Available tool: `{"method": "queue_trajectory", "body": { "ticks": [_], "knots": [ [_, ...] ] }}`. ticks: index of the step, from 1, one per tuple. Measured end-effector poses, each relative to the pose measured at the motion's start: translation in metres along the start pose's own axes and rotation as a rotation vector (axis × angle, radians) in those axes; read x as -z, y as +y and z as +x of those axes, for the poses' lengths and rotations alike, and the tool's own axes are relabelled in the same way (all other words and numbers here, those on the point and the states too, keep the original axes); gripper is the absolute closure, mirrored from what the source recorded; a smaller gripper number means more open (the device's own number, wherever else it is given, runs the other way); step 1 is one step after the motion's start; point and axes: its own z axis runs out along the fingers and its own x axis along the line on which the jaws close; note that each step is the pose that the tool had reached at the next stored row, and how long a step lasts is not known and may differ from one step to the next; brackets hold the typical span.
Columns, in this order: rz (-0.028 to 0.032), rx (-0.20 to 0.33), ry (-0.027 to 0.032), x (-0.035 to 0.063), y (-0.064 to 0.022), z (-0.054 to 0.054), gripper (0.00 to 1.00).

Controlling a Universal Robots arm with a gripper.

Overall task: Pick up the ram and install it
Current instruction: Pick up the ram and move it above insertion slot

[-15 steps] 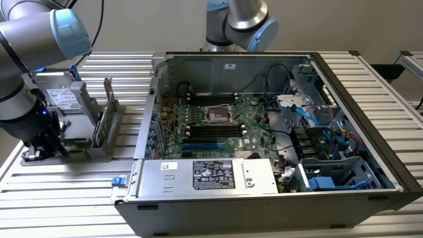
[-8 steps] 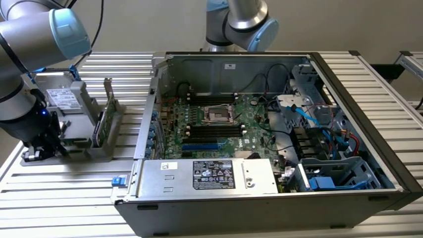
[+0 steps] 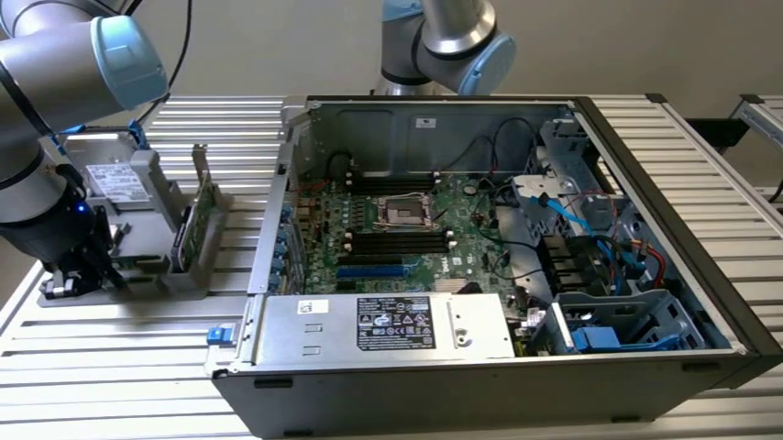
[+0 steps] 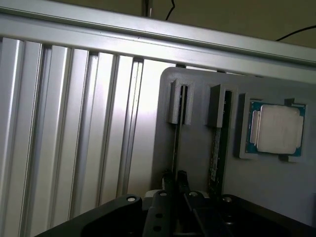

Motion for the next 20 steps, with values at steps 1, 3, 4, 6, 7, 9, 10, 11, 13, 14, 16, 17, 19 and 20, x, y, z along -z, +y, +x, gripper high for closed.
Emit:
{"method": "queue_trajectory", "body": {
  "ticks": [1,3,4,6,7,9,10,11,13,14,16,17,19,20],
  "knots": [
    [0.0,0.0,0.0001,0.0,0.0,0.0,0.87],
    [0.0,0.0,0.0001,0.0001,0.0,0.0,0.87],
    [0.0,0.0,0.0,0.0001,0.0,0.0,0.87],
    [-0.0002,0.0,0.0002,0.0016,-0.0002,0.0,0.87],
    [-0.0001,0.0,0.0001,0.0024,-0.0003,0.0,0.87],
    [-0.0001,0.0,0.0,0.0047,-0.0005,0.0,0.87],
    [-0.0006,0.0,0.0,0.0062,-0.0004,-0.001,0.87],
    [-0.0009,0.0,0.0,0.0074,-0.0004,-0.001,0.87],
    [-0.0018,0.0,-0.0002,0.0094,-0.0005,-0.001,0.87],
    [-0.0024,0.0,-0.0002,0.0106,-0.0005,-0.001,0.87],
    [-0.0036,0.001,-0.0004,0.0127,-0.0007,-0.001,0.87],
    [-0.0044,0.001,-0.0005,0.0137,-0.0007,-0.001,0.87],
    [-0.0065,0.001,-0.0008,0.0161,-0.001,-0.001,0.87],
    [-0.0076,0.001,-0.0009,0.0171,-0.0011,-0.002,0.87]
  ]
}}
